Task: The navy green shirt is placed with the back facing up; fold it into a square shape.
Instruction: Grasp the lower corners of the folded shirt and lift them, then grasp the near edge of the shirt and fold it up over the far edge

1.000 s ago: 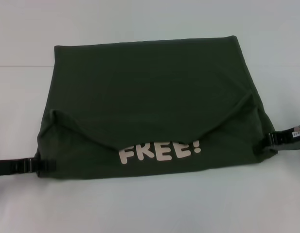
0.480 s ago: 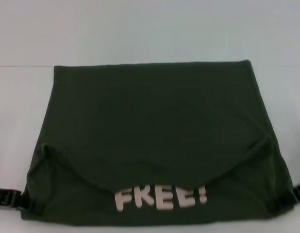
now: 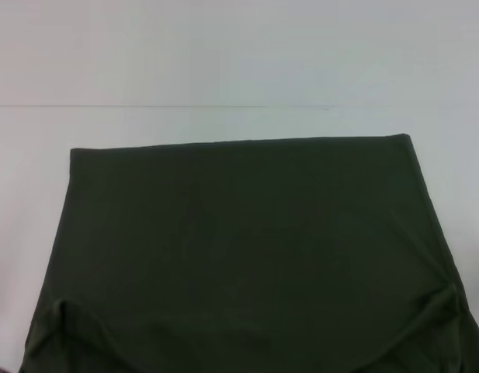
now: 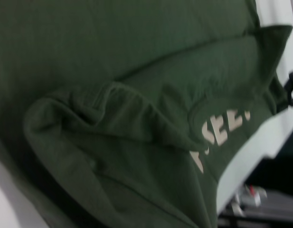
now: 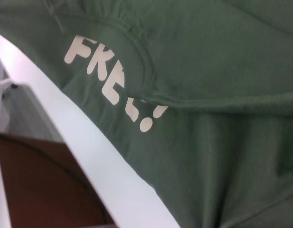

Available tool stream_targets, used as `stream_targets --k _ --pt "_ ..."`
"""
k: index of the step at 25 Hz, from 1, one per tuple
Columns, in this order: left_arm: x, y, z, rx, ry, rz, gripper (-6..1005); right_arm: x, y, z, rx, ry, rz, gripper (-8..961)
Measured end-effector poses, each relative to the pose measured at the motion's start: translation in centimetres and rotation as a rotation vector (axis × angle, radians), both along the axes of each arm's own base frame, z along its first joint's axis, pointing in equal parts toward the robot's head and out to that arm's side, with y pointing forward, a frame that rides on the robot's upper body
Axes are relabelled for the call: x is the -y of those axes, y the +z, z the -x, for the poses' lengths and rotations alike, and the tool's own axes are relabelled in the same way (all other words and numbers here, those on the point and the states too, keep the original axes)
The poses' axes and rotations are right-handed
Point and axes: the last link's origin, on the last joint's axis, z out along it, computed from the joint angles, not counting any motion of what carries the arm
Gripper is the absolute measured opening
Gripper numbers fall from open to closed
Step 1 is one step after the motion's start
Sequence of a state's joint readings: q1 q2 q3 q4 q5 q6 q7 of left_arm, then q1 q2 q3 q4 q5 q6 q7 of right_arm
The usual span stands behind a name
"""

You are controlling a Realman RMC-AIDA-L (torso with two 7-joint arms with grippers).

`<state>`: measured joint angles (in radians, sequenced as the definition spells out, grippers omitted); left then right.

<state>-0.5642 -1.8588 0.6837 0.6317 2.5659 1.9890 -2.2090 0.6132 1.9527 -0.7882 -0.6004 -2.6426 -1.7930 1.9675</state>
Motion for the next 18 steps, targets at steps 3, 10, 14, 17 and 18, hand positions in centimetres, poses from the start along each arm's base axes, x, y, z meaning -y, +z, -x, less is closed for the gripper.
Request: stream_targets --k 3,10,14,17,18 --pt "0.6 -0.8 0.0 -0.011 -0.015 0.052 58 0.3 0.0 0.1 -0.009 0.013 0.020 45" --pt "0.2 -1.0 -0.4 0.037 -0.033 0.005 58 -0.5 0.1 0.5 -0.045 0.029 -0.025 45" --pt "-0.7 -0.3 -0.7 0.109 -0.026 -0.096 58 -1.2 0.9 0.9 -0.121 0.030 -0.110 45" --pt "-1.5 0.5 -0.7 0.147 -0.004 -0.193 58 -2.0 1.8 1.3 -0.188 0.017 -0.200 44" --pt "-1.9 1.0 -0.5 0.164 0.017 -0.257 58 -2.3 2.1 1.3 -0.208 0.008 -0.239 44"
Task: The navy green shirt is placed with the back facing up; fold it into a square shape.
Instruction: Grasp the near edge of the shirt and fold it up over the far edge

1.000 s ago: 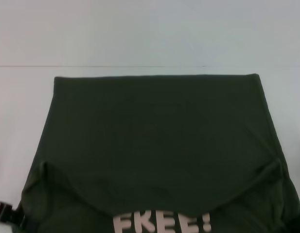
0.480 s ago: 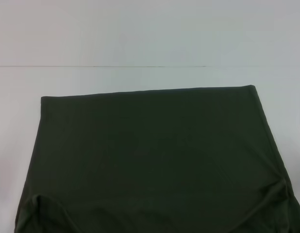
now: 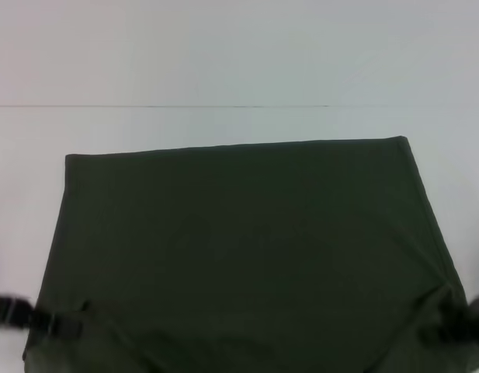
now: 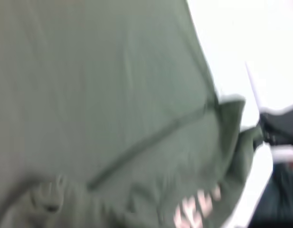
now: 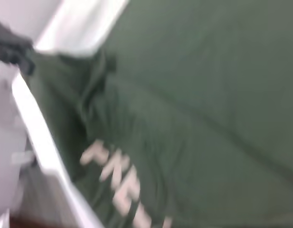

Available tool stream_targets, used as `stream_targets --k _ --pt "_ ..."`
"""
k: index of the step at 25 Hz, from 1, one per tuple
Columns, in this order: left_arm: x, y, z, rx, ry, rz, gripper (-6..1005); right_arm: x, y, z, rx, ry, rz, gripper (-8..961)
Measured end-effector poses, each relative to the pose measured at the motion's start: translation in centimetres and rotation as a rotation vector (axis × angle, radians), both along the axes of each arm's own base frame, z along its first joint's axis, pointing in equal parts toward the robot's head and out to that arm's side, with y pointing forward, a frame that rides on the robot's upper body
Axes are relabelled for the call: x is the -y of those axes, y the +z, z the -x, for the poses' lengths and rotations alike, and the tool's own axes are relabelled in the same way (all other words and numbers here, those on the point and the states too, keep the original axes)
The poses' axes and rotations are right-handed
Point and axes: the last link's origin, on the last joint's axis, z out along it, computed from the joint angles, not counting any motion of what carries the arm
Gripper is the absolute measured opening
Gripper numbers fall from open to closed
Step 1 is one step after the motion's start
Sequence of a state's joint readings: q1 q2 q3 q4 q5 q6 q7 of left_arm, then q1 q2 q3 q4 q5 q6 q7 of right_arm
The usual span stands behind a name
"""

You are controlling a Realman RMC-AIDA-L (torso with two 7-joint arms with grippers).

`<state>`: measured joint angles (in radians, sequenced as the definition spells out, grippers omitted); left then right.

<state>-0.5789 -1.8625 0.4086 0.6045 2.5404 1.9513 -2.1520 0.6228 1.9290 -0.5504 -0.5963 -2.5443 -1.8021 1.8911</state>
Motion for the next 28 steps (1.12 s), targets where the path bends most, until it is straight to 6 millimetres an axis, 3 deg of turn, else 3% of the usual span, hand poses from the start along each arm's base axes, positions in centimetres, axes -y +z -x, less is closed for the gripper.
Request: stream_targets --k 6,9,18,28 --pt "-1.4 1.7 1.5 0.046 0.119 -0.239 58 -2.4 1.9 -0.8 -0.080 -0.106 -0.243 44" --pt "-2.3 1.4 2.5 0.057 0.187 -0.348 58 -4.0 2.0 -1.2 -0.103 -0.164 -0.359 45" --pt "-4.7 -2.8 2.4 0.076 0.239 -0.531 66 -7.6 -0.5 -0.6 -0.144 -0.263 -0.622 44" --pt "-6.5 -1.9 2.3 0.142 0.279 -0.738 83 -9.5 -1.3 0.2 -0.151 -0.278 -0.751 45"
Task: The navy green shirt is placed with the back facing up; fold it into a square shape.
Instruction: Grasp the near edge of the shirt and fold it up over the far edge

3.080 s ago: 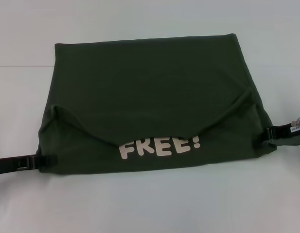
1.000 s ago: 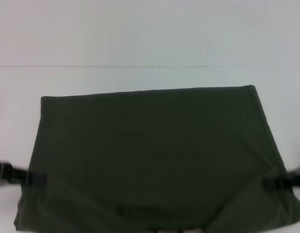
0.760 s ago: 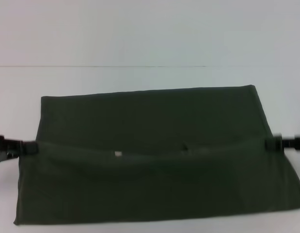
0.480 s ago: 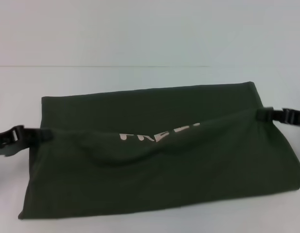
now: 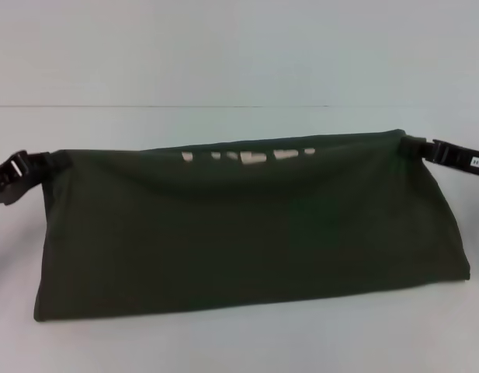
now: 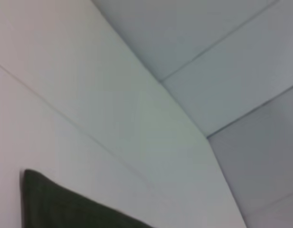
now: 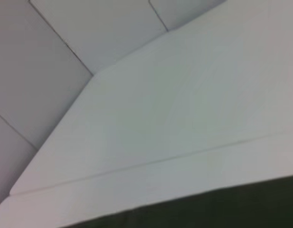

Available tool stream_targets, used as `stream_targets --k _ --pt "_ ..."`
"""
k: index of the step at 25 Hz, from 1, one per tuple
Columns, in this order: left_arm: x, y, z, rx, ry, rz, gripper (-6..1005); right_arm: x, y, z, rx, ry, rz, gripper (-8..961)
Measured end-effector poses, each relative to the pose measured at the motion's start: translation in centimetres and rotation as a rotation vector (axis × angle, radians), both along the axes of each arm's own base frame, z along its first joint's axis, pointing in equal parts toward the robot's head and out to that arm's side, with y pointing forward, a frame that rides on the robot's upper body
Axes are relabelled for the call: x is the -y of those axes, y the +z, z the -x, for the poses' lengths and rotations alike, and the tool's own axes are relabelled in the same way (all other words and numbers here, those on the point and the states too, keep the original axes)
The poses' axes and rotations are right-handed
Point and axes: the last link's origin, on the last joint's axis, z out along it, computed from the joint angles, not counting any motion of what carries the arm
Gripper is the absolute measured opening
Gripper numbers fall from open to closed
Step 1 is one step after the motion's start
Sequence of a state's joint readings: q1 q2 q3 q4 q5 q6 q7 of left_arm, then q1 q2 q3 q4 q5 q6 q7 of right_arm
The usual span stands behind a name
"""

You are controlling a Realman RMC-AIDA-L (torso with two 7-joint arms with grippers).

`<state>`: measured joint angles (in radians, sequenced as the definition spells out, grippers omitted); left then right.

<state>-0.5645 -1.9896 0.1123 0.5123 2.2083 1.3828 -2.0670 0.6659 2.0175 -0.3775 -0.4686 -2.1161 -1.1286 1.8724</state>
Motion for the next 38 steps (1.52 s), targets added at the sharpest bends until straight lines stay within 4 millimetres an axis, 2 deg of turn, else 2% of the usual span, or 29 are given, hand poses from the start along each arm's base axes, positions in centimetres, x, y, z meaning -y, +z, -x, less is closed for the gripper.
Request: stream_targets --k 7,16,30,38 --pt "-1.2 -1.4 -0.5 -0.032 0.010 -0.076 96 -1.0 -0.9 0.5 -0.014 -0.045 -0.062 45" --pt "-2.7 -3.0 -1.1 -0.087 0.039 -0.147 111 -2.8 -2.9 1.1 0.102 -0.089 -0.113 44" --pt "-4.1 -4.3 -1.4 -0.146 0.079 -0.220 136 -3.9 -2.9 1.6 0.131 -0.100 -0.179 44" --pt "-4.4 -5.3 -1.7 -0.165 0.080 -0.248 150 -4.4 -3.9 2.1 0.160 -0.105 -0.183 45"
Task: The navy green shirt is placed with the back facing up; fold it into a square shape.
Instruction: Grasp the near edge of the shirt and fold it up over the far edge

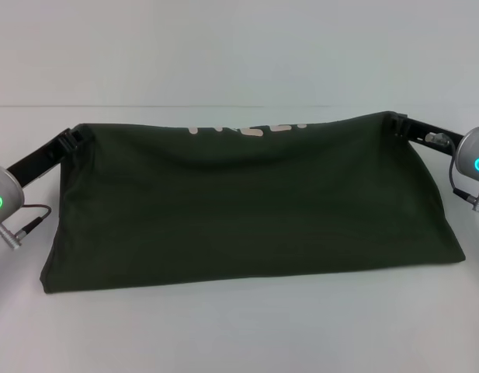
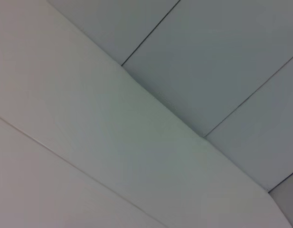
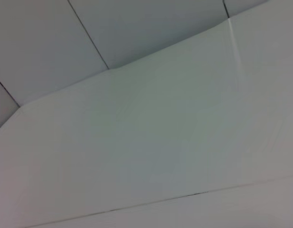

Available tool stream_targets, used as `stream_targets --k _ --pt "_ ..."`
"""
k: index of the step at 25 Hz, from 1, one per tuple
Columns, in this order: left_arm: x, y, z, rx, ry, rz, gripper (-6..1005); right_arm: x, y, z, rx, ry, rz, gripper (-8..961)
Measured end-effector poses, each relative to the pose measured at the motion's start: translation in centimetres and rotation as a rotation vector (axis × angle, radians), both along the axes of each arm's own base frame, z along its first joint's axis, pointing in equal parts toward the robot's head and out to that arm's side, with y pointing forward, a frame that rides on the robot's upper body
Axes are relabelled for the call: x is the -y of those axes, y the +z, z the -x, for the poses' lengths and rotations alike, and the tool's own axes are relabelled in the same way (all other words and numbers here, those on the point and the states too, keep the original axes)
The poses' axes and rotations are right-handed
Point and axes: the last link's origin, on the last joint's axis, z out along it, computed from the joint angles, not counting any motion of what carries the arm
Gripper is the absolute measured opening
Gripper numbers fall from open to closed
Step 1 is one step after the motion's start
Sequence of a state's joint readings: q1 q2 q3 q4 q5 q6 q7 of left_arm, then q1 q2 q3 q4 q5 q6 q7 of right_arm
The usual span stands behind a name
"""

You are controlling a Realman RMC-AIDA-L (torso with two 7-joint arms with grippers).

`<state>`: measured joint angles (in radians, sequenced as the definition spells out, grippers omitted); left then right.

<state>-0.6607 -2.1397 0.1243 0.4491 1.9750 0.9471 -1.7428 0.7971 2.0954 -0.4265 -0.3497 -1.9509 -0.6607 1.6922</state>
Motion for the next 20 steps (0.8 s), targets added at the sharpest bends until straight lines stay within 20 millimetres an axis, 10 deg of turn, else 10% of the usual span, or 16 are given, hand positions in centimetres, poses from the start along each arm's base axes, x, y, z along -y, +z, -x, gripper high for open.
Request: stream_targets --k 8,20 --pt "-0.2 -1.5 -0.1 -0.043 0.018 -0.055 164 -0.3 -1.1 0.4 0.067 0.012 0.003 44" --pt "0.1 -2.7 0.3 -0.062 0.052 -0.119 246 0.1 -0.7 -0.6 0.030 -0.028 -0.027 499"
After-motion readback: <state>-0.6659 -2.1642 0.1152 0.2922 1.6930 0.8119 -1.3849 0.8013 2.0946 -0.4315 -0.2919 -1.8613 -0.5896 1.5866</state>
